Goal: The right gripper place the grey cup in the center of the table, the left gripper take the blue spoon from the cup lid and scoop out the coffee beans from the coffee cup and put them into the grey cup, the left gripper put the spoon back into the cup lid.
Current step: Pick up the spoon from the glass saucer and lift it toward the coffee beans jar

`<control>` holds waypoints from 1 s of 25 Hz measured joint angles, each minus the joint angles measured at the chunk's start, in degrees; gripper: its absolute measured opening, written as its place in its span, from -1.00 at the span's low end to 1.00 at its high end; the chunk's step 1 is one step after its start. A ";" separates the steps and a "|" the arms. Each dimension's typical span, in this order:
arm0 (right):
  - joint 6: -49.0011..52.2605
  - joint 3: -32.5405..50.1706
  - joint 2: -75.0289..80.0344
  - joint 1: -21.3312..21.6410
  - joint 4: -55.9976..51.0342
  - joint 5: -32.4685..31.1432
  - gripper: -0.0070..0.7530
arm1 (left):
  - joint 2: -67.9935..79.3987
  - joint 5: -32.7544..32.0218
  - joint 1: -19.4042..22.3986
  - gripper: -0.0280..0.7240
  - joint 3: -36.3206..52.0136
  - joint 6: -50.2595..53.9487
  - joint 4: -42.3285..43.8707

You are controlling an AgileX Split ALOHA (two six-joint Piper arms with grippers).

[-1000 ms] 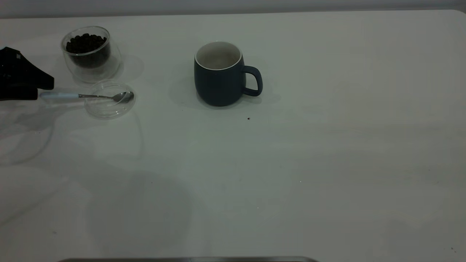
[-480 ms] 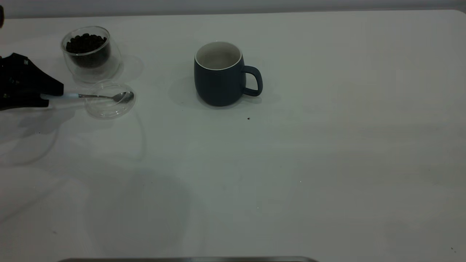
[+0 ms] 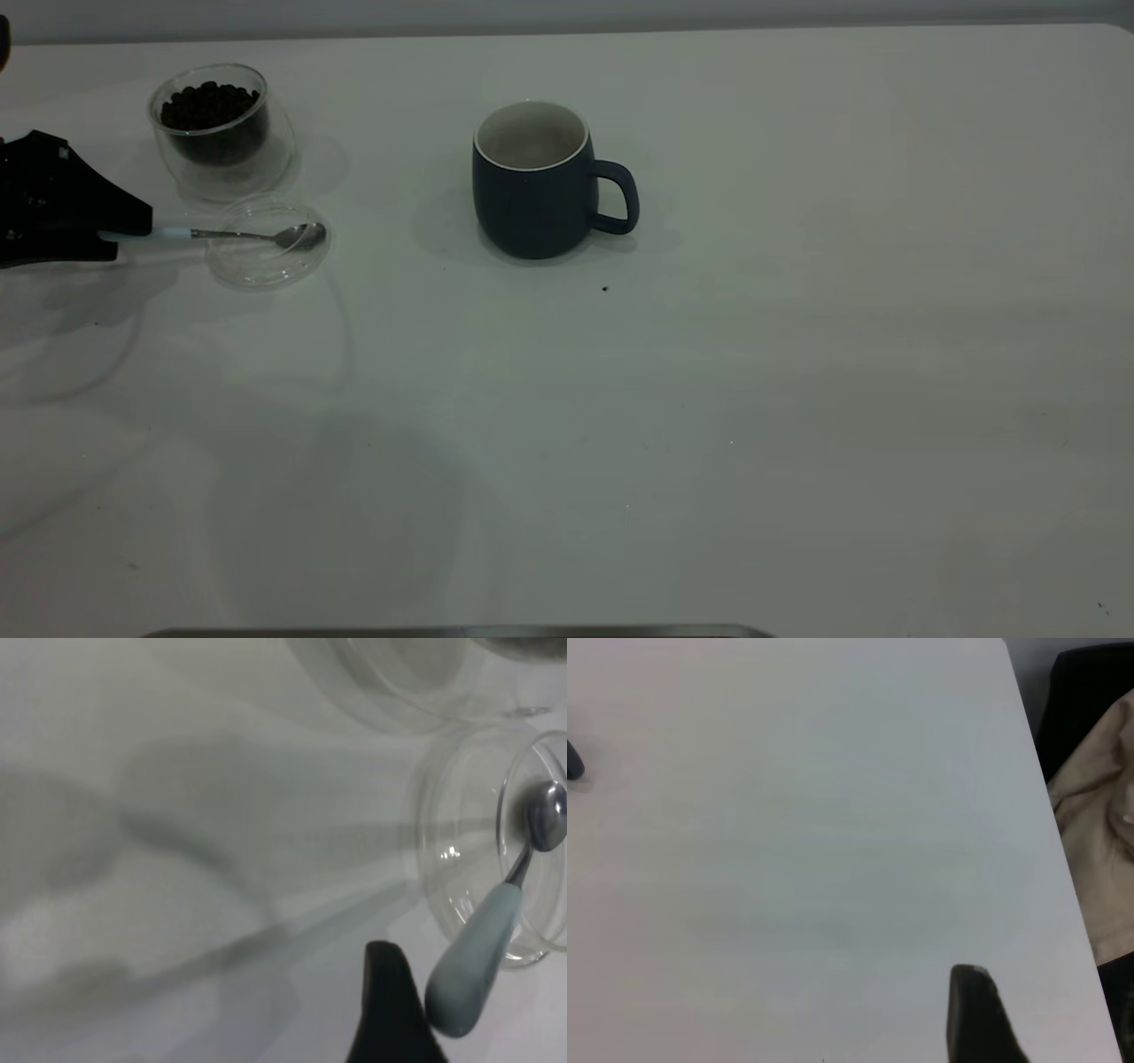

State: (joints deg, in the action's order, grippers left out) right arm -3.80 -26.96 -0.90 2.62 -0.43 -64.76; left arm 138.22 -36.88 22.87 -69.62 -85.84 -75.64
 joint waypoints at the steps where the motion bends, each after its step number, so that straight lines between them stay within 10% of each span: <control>1: 0.00 0.00 0.00 0.00 0.00 0.00 -0.04 | 0.00 0.06 0.00 0.49 0.00 0.00 0.00; 25: 0.00 0.00 0.00 0.00 0.00 0.00 -0.04 | 0.00 0.22 0.00 -0.31 0.00 0.00 -0.38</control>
State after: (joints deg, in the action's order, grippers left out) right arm -3.80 -26.96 -0.90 2.62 -0.43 -64.76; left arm 138.22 -36.66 22.87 -69.62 -85.84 -76.02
